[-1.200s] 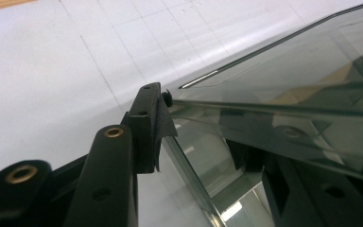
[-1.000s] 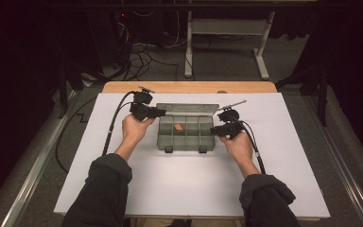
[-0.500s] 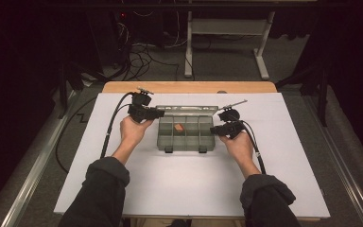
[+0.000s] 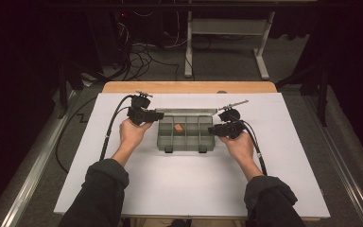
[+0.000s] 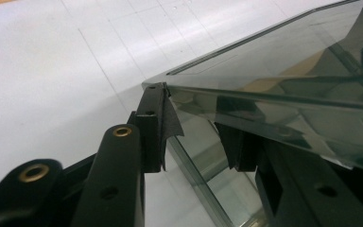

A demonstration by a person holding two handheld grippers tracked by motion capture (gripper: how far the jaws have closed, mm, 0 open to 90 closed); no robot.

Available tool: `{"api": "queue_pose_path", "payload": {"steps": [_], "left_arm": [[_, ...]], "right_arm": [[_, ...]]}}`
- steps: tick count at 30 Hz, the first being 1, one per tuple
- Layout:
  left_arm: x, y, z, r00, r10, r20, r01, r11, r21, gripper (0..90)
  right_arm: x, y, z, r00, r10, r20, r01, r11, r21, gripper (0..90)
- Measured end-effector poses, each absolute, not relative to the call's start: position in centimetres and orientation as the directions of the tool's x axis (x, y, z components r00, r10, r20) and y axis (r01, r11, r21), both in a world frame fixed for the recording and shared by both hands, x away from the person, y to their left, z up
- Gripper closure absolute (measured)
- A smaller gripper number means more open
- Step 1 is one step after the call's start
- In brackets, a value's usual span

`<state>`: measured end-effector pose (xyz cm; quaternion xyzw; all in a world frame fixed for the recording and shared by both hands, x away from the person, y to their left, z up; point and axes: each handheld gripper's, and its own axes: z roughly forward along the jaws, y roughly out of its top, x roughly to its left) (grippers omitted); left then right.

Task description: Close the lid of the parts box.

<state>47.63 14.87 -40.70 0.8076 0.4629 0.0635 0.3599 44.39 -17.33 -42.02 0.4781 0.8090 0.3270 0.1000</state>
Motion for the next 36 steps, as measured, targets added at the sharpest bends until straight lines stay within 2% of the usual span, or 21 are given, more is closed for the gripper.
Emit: {"api": "queue_pose_path", "payload": {"steps": [4,7,26,36], "left_arm": [[47.5,15.1,-41.0,0.57,0.786,-0.239,0.702,-0.314,0.639,63.7],[47.4,15.1,-41.2,0.576,0.782,-0.24,0.702,-0.322,0.635,63.6],[46.6,15.2,-42.2,0.592,0.752,-0.289,0.728,-0.344,0.594,66.1],[46.1,16.2,-41.6,0.591,0.758,-0.276,0.724,-0.348,0.595,66.0]], "right_arm": [[43.9,-17.9,-40.9,-0.532,0.838,0.117,0.668,0.331,0.667,84.9],[43.7,-18.3,-40.3,-0.541,0.832,0.122,0.653,0.324,0.685,89.8],[43.3,-18.3,-39.9,-0.574,0.799,0.178,0.653,0.316,0.688,89.9],[42.9,-18.6,-39.9,-0.584,0.792,0.178,0.646,0.321,0.693,89.3]]}}
